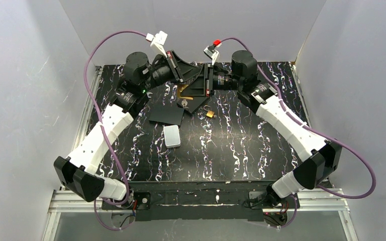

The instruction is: Unlock with the key

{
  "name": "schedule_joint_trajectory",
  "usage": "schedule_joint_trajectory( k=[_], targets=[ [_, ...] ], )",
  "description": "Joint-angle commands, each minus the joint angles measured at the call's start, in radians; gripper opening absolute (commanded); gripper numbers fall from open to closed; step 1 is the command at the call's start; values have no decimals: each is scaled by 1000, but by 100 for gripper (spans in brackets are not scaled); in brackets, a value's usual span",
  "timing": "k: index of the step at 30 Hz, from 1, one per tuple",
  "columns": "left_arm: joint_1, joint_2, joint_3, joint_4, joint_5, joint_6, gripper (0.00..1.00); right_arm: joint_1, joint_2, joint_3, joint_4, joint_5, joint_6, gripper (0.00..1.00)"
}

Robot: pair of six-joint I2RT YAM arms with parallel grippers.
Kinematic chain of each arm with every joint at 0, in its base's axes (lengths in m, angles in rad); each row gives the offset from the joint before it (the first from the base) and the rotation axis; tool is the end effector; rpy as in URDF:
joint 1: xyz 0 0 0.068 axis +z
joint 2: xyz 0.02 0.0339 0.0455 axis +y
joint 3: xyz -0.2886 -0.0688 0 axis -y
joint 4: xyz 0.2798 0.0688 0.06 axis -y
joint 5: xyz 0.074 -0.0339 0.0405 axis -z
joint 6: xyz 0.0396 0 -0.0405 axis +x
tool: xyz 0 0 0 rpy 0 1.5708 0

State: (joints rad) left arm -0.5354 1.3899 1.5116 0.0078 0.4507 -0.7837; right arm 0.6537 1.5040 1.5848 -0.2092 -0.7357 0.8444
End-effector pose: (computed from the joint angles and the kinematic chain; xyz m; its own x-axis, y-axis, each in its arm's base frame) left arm 0.2899 -0.1920 0.5051 -0.5078 -0.4376 -0.7421 0.6668 0.3458 -0.6602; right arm 0.2833 0.2505 0.4706 -0.7995 0.0857 -0.5945 -0.5744 0.1803 0.7985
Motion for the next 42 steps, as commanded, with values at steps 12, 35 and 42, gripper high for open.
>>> schedule_joint_trajectory(
  k=[12, 35, 42],
  targets=[
    [37, -149, -72, 488, 300, -82, 0, -90, -127, -68, 434, -245, 273, 83],
    [42, -24, 50, 530, 524, -258, 0, -238, -123, 46, 543, -192, 449, 90],
    [43, -12, 34, 531, 551, -225, 0, -236, -83, 142, 226, -97, 327, 91]
  ],
)
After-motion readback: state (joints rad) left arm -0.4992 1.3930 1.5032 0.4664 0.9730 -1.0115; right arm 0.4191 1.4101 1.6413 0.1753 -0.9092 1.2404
